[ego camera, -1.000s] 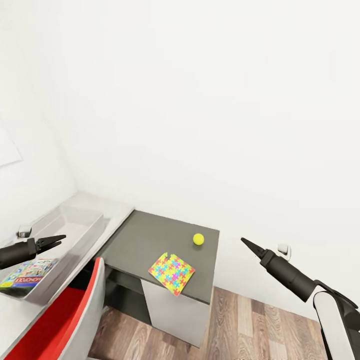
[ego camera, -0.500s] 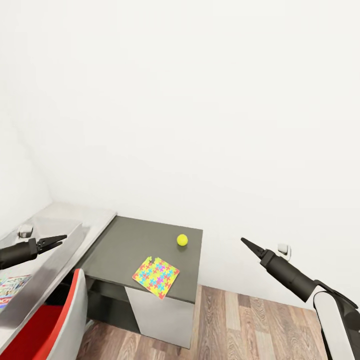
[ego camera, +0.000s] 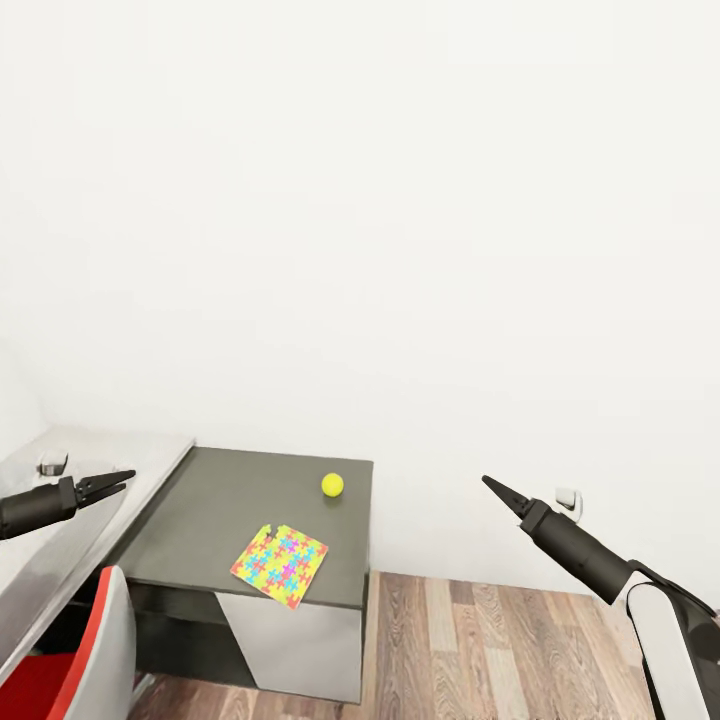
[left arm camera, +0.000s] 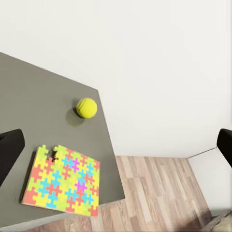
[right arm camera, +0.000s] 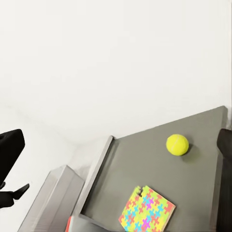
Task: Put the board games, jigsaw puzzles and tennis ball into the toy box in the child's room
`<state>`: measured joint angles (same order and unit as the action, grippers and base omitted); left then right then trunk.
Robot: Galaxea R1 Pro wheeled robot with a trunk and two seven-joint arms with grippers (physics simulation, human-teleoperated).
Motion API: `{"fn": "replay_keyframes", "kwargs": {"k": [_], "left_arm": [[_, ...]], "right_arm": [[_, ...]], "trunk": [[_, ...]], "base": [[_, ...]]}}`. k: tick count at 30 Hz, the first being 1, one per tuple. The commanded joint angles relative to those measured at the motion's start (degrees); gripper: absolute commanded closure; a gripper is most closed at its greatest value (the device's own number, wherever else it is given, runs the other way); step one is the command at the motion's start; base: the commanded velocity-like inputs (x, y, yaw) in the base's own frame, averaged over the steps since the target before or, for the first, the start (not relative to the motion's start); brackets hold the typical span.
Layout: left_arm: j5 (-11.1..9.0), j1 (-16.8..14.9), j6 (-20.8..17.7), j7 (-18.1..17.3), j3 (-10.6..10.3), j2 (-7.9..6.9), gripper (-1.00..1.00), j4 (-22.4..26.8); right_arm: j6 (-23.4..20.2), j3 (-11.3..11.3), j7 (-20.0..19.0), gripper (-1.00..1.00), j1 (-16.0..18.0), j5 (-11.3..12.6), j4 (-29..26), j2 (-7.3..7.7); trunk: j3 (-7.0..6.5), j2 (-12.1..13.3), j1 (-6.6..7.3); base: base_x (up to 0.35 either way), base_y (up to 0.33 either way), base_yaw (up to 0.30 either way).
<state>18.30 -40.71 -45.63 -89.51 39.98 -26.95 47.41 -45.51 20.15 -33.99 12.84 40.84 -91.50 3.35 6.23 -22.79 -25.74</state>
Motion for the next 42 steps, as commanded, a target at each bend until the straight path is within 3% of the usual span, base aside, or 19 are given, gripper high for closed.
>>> {"fn": "replay_keyframes", "kwargs": {"k": [1, 14, 27, 42], "left_arm": [[0.64, -0.07, -0.6, -0.49, 0.17, 0.03, -1.0, 0.05], [0.77, -0.07, -0.61, -0.49, 0.18, 0.09, -1.0, 0.05], [0.86, -0.07, -0.68, -0.49, 0.18, 0.14, -1.0, 0.05], [0.86, -0.07, -0.48, -0.49, 0.19, 0.15, -1.0, 0.05]], "right_arm": [[-0.37, 0.07, -0.11, -1.0, 0.08, 0.1, 0.0, -0.01], [-0.37, 0.07, -0.11, -1.0, 0.08, 0.09, 0.01, -0.01], [-0.37, 0.04, -0.11, -1.0, 0.08, 0.29, 0.01, -0.01], [-0.33, 0.04, -0.11, -1.0, 0.08, 0.3, 0.25, -0.07]], "trunk": [[0.07, -0.12, -0.04], [-0.69, -0.12, -0.04], [-0.86, -0.12, -0.04], [-0.86, -0.12, -0.04]], "base": [[0.0, 0.0, -0.245], [0.0, 0.0, -0.241], [0.0, 0.0, -0.073], [0.0, 0.0, -0.262]]}}
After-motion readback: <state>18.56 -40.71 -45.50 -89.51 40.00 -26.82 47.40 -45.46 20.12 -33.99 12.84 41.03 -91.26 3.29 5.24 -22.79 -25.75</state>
